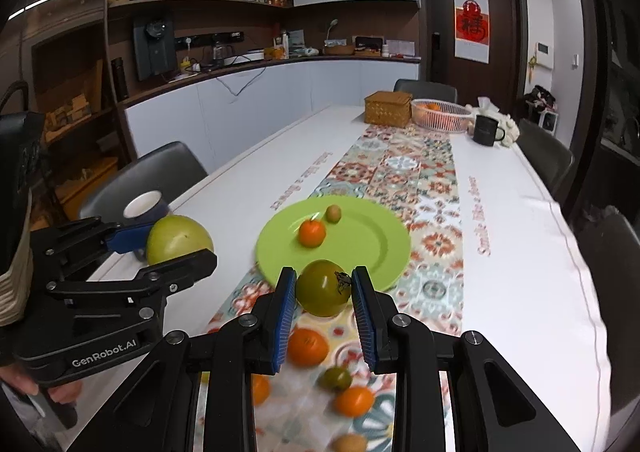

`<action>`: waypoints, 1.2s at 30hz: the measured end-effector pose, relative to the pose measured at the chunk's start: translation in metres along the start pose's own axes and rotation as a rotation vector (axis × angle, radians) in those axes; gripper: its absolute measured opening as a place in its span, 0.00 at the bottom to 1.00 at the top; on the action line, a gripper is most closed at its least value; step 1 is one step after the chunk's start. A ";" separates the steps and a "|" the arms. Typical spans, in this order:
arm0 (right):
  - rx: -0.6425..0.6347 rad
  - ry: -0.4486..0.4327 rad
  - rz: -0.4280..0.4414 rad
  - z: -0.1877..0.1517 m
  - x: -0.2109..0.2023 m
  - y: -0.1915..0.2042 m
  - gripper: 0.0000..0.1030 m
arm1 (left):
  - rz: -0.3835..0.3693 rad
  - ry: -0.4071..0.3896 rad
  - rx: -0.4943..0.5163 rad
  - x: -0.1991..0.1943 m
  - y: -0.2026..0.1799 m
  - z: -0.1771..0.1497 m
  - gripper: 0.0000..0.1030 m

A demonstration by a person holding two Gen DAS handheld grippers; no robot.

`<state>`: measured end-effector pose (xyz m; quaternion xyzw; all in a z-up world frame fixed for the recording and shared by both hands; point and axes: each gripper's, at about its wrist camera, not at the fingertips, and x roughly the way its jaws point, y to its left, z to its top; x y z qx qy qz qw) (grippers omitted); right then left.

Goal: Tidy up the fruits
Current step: 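Carry the green apple and green tomato with both tools over the green plate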

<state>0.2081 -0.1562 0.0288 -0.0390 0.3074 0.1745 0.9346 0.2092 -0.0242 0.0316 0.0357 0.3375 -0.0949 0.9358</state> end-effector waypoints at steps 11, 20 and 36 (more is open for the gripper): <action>0.038 0.060 0.041 0.025 0.064 -0.024 0.29 | -0.066 0.064 -0.012 0.067 0.013 0.024 0.48; 0.063 0.169 0.063 0.021 0.121 -0.036 0.29 | -0.097 0.184 -0.017 0.120 0.024 0.015 0.48; 0.073 0.218 0.034 0.008 0.139 -0.045 0.42 | -0.011 0.194 0.005 0.115 0.026 0.011 0.58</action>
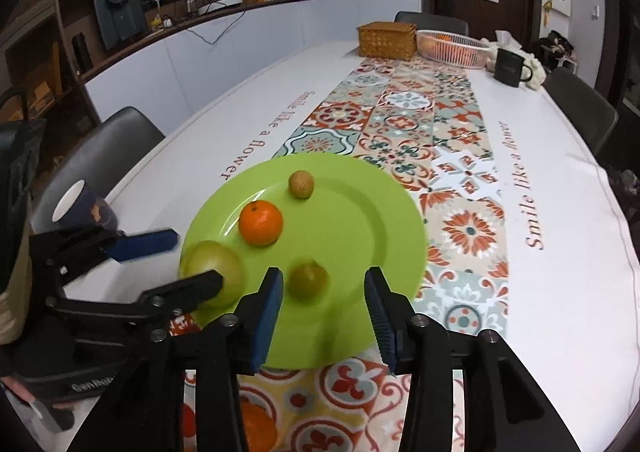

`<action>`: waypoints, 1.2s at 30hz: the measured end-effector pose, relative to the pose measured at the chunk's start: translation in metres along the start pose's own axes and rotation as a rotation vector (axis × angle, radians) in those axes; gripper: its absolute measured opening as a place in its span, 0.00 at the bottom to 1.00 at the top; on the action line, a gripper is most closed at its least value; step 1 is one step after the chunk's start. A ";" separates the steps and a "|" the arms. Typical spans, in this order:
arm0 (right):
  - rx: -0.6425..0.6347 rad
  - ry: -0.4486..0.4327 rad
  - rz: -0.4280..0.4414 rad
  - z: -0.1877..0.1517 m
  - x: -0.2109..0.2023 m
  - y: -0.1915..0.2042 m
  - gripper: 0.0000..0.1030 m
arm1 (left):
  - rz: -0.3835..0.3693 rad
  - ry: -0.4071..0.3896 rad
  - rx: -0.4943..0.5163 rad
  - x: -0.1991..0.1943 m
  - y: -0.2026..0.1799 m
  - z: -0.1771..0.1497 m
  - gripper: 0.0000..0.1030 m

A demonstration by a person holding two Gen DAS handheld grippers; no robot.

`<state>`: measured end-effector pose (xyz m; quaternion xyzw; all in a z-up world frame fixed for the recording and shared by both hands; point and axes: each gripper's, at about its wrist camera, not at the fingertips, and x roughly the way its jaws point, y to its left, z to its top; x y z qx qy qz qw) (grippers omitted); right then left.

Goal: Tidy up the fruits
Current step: 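Carry the green apple and green tomato with both tools over the green plate, then release both fruits onto the plate and withdraw both tools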

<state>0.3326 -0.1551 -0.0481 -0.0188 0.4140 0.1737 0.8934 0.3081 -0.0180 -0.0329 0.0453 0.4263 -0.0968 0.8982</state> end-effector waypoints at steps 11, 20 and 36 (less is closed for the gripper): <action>-0.021 -0.138 -0.073 -0.018 -0.080 0.009 0.56 | 0.061 -0.125 -0.034 -0.076 -0.012 -0.021 0.72; -0.025 -0.227 -0.109 -0.040 -0.140 0.021 0.68 | 0.087 -0.203 -0.026 -0.130 -0.031 -0.044 0.80; 0.019 -0.229 -0.195 -0.098 -0.177 0.022 0.70 | 0.151 -0.220 -0.015 -0.164 -0.047 -0.104 0.84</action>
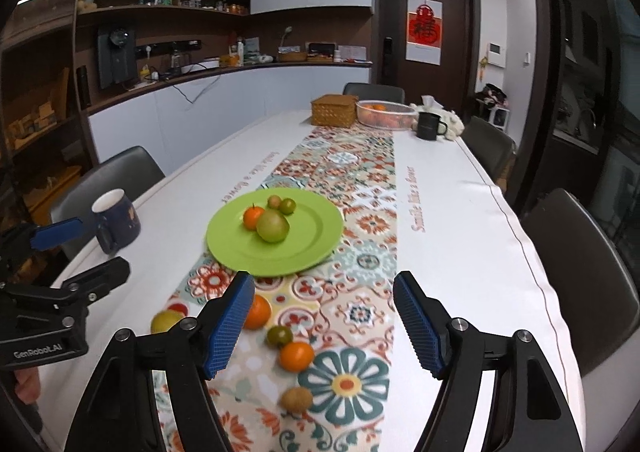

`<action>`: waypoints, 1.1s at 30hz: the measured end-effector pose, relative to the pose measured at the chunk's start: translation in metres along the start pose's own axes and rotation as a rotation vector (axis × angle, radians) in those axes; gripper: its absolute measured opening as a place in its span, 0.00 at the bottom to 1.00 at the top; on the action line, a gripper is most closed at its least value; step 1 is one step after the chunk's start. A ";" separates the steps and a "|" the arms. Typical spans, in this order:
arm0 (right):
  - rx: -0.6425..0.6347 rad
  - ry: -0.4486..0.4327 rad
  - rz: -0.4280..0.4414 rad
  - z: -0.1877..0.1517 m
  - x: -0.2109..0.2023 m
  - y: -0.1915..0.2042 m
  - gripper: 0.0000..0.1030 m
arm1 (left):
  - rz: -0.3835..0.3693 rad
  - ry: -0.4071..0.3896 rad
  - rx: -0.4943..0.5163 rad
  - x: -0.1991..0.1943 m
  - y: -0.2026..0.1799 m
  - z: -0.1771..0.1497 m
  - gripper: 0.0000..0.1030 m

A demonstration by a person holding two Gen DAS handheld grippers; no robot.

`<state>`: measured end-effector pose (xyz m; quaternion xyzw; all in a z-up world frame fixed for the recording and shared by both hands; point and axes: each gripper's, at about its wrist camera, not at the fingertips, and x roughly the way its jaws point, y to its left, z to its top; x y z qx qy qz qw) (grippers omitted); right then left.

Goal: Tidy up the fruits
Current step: 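Release both fruits onto the plate and withdraw both tools, then grasp the yellow pear with the left tool while the right tool grasps a brown round fruit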

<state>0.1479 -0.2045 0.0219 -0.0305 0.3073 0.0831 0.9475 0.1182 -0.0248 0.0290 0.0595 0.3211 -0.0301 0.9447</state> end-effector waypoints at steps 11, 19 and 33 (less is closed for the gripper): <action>0.068 0.131 -0.042 -0.042 0.006 0.013 0.70 | 0.012 0.052 0.011 0.007 0.014 -0.034 0.85; 0.085 0.209 -0.061 -0.065 0.016 0.021 0.70 | -0.045 0.128 0.028 0.030 0.015 -0.055 0.85; 0.101 0.322 -0.080 -0.085 0.048 0.019 0.69 | -0.081 0.207 0.062 0.080 0.011 -0.063 0.84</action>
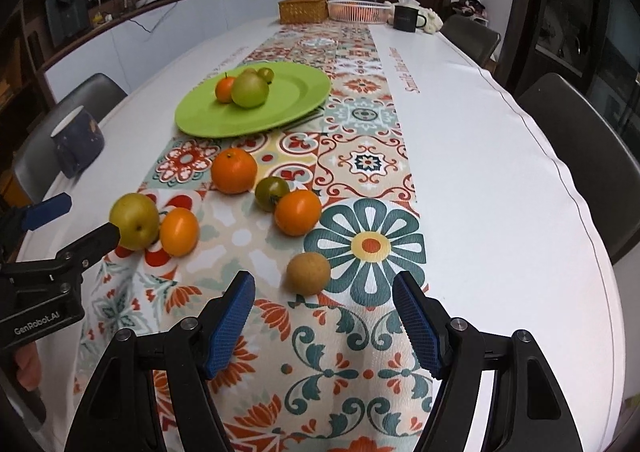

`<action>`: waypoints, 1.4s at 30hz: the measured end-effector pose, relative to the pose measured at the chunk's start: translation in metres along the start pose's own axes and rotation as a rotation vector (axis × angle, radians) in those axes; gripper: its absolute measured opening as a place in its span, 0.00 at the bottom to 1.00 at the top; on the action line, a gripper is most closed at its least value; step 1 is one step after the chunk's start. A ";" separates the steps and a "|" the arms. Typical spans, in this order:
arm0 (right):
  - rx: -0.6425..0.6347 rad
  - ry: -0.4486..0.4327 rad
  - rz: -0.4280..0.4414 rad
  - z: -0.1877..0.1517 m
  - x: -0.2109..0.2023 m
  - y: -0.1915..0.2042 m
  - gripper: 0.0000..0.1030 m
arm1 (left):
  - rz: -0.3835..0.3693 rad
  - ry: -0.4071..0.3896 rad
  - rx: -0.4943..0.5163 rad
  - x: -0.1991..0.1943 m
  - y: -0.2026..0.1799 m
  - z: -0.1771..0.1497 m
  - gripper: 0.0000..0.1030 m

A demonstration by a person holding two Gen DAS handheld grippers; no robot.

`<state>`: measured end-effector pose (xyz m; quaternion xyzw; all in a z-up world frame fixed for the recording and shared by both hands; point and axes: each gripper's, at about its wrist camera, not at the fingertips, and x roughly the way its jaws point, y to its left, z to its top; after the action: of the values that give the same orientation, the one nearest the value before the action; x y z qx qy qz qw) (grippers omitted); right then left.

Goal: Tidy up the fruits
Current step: 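Grasp the yellow pear with the left tool while the right tool grasps a brown round fruit, then carry the yellow pear and brown fruit with both tools over the plate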

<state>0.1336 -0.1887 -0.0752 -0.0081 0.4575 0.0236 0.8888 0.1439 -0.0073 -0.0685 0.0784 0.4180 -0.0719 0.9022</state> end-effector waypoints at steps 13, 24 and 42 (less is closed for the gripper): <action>-0.017 0.040 0.003 0.001 0.022 0.003 0.50 | -0.030 0.042 -0.001 0.027 0.000 0.002 0.72; -0.024 0.056 0.050 0.002 0.030 0.006 0.29 | -0.102 0.051 -0.034 0.033 -0.003 0.005 0.47; -0.047 -0.015 0.100 0.005 0.004 0.010 0.29 | -0.068 0.018 -0.070 -0.006 -0.002 -0.002 0.47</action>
<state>0.1399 -0.1787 -0.0754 -0.0057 0.4502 0.0789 0.8894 0.1382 -0.0081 -0.0649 0.0333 0.4307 -0.0870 0.8977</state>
